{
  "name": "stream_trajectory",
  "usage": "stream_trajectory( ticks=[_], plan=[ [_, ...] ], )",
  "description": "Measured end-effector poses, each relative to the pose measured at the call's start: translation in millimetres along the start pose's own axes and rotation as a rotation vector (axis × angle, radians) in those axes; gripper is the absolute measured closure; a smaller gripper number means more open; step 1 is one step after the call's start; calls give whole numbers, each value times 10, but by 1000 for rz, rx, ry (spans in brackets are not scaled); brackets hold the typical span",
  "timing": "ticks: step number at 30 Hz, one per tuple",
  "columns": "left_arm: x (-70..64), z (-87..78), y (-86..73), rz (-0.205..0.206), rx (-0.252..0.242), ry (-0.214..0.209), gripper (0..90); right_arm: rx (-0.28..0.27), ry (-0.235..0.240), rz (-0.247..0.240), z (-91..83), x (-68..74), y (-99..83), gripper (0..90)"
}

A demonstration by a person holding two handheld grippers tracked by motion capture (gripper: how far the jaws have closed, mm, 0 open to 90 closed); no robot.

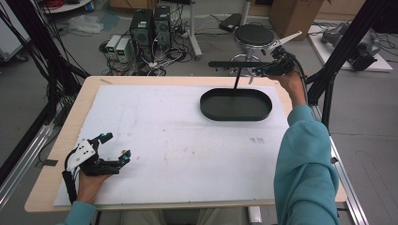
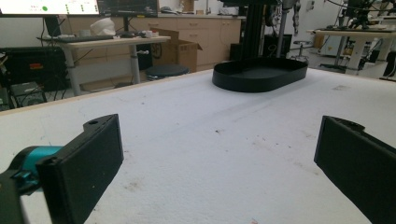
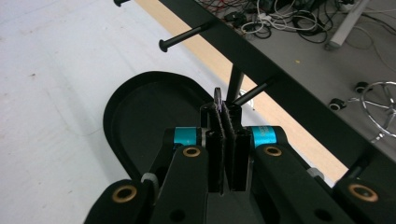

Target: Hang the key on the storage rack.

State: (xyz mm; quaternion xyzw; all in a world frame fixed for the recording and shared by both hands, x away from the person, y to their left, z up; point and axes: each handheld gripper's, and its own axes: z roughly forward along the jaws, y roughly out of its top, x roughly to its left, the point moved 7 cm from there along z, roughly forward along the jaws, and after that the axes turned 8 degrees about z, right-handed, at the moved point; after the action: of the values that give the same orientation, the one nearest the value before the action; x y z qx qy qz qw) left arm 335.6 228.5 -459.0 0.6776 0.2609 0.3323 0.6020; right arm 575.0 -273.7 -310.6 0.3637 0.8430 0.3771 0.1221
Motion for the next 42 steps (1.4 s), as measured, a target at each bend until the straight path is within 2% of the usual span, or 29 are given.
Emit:
stream_trajectory(
  ticks=[11,20,27,30,32,34,39,41,42],
  plan=[
    [-1,2,0,0,1,1,17,-11,-38,-15,21,-46,15,890],
    [-3,3,0,1,2,3,17,-33,-69,-5,50,-77,43,884],
    [-3,4,0,3,1,2,17,-30,-94,0,90,-95,49,879],
    [-3,4,1,3,1,1,17,-29,-106,2,105,-101,51,867],
    [-2,2,-1,2,3,2,17,-51,-107,7,99,-104,71,839],
    [-1,1,-1,0,2,1,17,-61,-108,12,93,-97,80,783],
    [-2,1,0,0,0,-1,17,-95,-164,39,59,-124,93,498],
    [-1,1,0,1,0,-1,17,-144,-173,54,23,-101,123,265],
    [-1,2,0,0,0,-1,17,-171,-190,59,6,-88,143,180]
  ],
)
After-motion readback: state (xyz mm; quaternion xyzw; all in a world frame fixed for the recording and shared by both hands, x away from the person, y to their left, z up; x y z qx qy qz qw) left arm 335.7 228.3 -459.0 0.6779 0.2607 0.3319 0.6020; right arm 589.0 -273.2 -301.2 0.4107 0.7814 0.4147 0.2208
